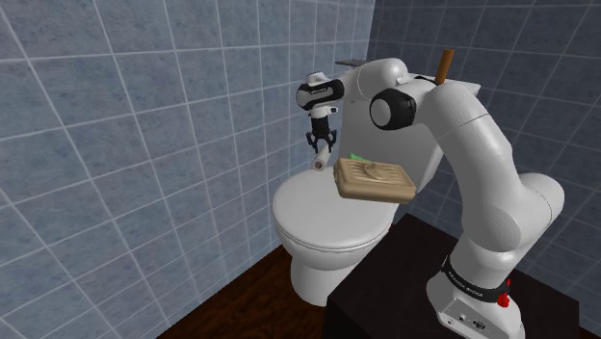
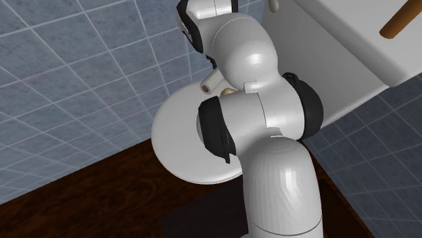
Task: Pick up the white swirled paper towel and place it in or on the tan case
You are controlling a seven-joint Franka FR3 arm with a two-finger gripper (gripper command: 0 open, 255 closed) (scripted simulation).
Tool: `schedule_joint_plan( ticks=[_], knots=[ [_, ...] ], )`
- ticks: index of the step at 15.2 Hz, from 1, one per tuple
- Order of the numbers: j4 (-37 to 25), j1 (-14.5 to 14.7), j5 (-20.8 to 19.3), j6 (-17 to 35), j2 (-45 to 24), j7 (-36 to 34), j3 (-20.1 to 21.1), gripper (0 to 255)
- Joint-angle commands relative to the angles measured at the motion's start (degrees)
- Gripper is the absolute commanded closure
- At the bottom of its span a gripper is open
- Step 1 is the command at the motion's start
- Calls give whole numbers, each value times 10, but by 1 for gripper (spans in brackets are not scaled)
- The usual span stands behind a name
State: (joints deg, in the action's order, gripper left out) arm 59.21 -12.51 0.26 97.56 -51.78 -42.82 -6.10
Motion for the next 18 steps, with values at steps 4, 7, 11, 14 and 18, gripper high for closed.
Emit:
schedule_joint_plan(
  ticks=[4, 7, 11, 14, 18],
  knots=[
    [-19, 0, -1, -31, 12, 2, -1, 255],
    [-35, -1, -1, -51, 16, 2, -1, 255],
    [-60, -2, -1, -80, 19, 4, -1, 255],
    [-84, -3, -1, -103, 19, 5, -2, 255],
    [-125, -4, -1, -138, 13, 6, -2, 255]
  ],
)
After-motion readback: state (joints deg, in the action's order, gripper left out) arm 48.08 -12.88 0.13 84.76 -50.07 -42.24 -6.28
